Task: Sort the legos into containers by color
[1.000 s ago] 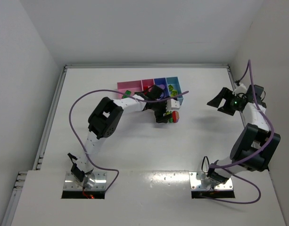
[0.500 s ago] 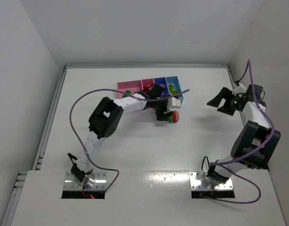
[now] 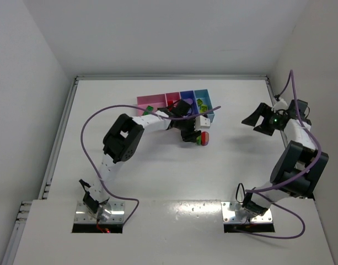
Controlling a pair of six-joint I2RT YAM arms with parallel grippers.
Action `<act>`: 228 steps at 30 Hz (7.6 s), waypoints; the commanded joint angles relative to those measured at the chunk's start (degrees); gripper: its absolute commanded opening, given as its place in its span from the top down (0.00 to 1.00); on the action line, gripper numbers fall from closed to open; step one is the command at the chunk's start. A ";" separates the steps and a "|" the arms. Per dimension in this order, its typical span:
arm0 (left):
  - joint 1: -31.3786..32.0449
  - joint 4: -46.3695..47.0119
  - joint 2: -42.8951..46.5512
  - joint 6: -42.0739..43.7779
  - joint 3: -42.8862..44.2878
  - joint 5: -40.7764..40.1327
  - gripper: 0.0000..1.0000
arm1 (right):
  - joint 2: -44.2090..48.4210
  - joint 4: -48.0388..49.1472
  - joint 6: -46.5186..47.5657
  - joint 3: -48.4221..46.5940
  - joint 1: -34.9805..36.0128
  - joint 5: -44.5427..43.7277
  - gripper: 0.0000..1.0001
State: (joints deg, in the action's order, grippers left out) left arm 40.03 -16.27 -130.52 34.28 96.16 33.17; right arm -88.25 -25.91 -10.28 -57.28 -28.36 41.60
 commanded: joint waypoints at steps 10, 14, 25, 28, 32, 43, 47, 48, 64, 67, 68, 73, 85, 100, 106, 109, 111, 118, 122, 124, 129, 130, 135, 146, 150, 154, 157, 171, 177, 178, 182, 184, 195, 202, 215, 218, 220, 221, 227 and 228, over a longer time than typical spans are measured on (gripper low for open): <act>0.84 8.17 23.26 -7.02 -23.64 -4.06 0.77 | -3.94 -4.40 2.02 -4.24 4.71 8.66 0.13; 2.50 12.40 30.12 -11.25 -28.92 -11.61 0.77 | -7.11 -8.45 4.57 -4.95 10.24 10.69 0.13; 7.34 17.68 39.19 -15.56 -34.28 -22.97 0.80 | -12.47 -9.68 6.15 -9.60 22.55 21.48 0.22; 8.04 18.21 40.60 -16.09 -35.60 -22.97 0.80 | -13.79 -10.38 7.55 -11.18 23.78 25.61 0.23; 8.57 18.91 41.84 -16.62 -35.60 -22.97 0.80 | -14.41 -12.93 10.36 -11.89 25.02 28.09 0.23; 8.57 18.91 43.68 -18.20 -35.60 -22.97 0.80 | -15.99 -23.74 21.35 -14.27 28.89 31.69 0.22; 9.10 18.91 43.68 -18.20 -35.08 -22.97 0.80 | -17.22 -27.78 25.04 -16.46 30.46 32.84 0.22; 9.10 18.91 43.68 -18.20 -35.08 -22.97 0.80 | -17.22 -27.79 25.05 -16.46 30.47 33.45 0.22; 9.10 19.44 45.26 -19.25 -36.91 -24.12 0.80 | -26.71 -54.42 50.80 -25.77 30.74 38.73 0.93; 9.10 19.44 46.93 -19.96 -39.28 -24.64 0.80 | -26.71 -54.42 50.80 -27.09 29.07 40.04 0.96; 9.10 19.44 47.89 -20.48 -39.82 -24.64 0.80 | -26.71 -54.42 50.80 -27.10 28.54 40.05 0.98; 9.63 18.73 49.84 -21.01 -42.45 -25.17 0.80 | -26.71 -54.42 50.80 -29.30 24.68 40.05 0.99; 9.63 5.91 44.66 -24.09 -37.81 -13.95 0.64 | -23.81 -54.42 50.80 -27.63 23.96 35.56 0.99; 6.11 2.12 34.63 -28.04 -35.69 -10.57 0.69 | -20.47 -52.84 50.80 -22.88 22.91 31.35 0.99; 6.11 2.12 34.10 -28.04 -35.69 -11.63 0.70 | -19.42 -52.84 50.80 -21.47 21.86 31.34 0.99; 6.11 2.65 34.10 -28.04 -35.69 -11.63 0.70 | -19.42 -52.84 50.80 -21.47 21.86 31.34 0.99; 6.11 2.65 34.10 -28.04 -36.22 -12.16 0.70 | -19.42 -52.84 50.80 -21.47 21.86 30.73 0.99; 6.11 3.18 34.63 -28.04 -36.22 -12.16 0.70 | -19.42 -52.84 50.80 -21.47 21.86 30.73 0.99; 6.11 3.18 34.11 -28.66 -36.22 -12.69 0.67 | -19.95 -52.84 50.80 -22.09 21.86 30.73 0.99; 6.11 3.18 34.10 -28.66 -36.22 -13.30 0.62 | -19.95 -52.84 50.80 -22.09 21.86 30.73 0.99; 6.11 0.03 28.58 -29.18 -34.47 -9.18 0.41 | -19.95 -53.36 50.80 -22.62 21.86 30.73 0.99; 6.11 -1.12 27.35 -29.18 -33.68 -7.43 0.37 | -20.47 -53.37 50.80 -22.62 21.86 30.73 0.99; 5.59 -0.26 27.50 -29.18 -33.05 -5.67 0.29 | -20.47 -53.89 50.80 -23.84 21.86 30.73 0.99; -7.41 13.79 35.77 -48.32 -27.70 16.20 0.24 | -22.14 -54.42 50.80 -25.08 22.91 34.77 0.99; -11.37 31.60 32.87 -68.69 -28.83 25.26 0.24 | -22.14 -54.42 50.80 -25.60 24.40 37.84 0.99; -11.91 51.23 29.54 -87.77 -30.16 29.93 0.24 | -21.62 -54.42 50.28 -25.60 26.07 40.13 0.99; -10.59 55.03 27.86 -89.48 -27.53 32.66 0.24 | -21.62 -54.42 50.27 -26.13 27.39 40.66 0.99; -8.92 49.68 26.54 -84.74 -26.11 32.05 0.24 | -22.76 -54.42 49.75 -29.20 30.56 41.80 0.99; -7.69 40.65 26.02 -76.85 -23.39 30.90 0.27 | -22.76 -54.42 49.75 -29.74 31.79 41.80 0.99; -7.69 39.66 26.02 -75.78 -23.39 30.38 0.27 | -22.76 -54.42 49.75 -29.74 32.31 41.80 0.99; -6.46 37.19 26.02 -72.87 -22.86 29.85 0.28 | -22.14 -54.42 49.75 -29.74 32.84 41.28 0.99; -6.46 36.49 26.02 -72.34 -22.86 29.23 0.28 | -21.62 -54.42 49.75 -29.74 32.84 41.28 0.99; -6.46 29.63 26.63 -67.33 -23.47 24.84 0.31 | -19.95 -54.42 49.75 -29.21 33.37 40.75 0.99; -6.98 32.96 27.16 -69.52 -24.70 25.46 0.67 | -19.95 -54.42 49.75 -28.68 32.84 40.75 0.99; -9.09 32.88 31.02 -68.38 -30.93 27.83 0.88 | -22.14 -54.42 50.27 -29.82 26.00 40.75 0.99; -9.62 32.10 32.25 -67.69 -32.08 27.83 0.93 | -22.14 -54.42 50.27 -30.35 23.63 40.75 0.99; -9.62 31.48 32.78 -67.15 -32.70 27.22 0.95 | -22.14 -54.42 50.27 -30.35 21.87 40.75 0.99; -10.14 30.78 33.31 -66.46 -33.22 27.21 0.95 | -22.14 -54.42 50.27 -30.35 21.33 40.75 0.99; -11.38 25.08 35.68 -60.58 -31.83 19.41 0.95 | -22.14 -54.42 50.80 -33.24 21.59 36.89 0.99; -11.38 22.28 36.55 -59.26 -31.13 17.82 0.95 | -22.14 -54.42 50.80 -34.30 22.46 36.88 0.99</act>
State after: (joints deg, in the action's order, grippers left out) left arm 29.85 9.91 -98.43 -30.33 62.98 55.48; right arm -110.63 -77.45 38.98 -87.77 -7.51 78.22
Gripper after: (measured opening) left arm 0.423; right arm 0.351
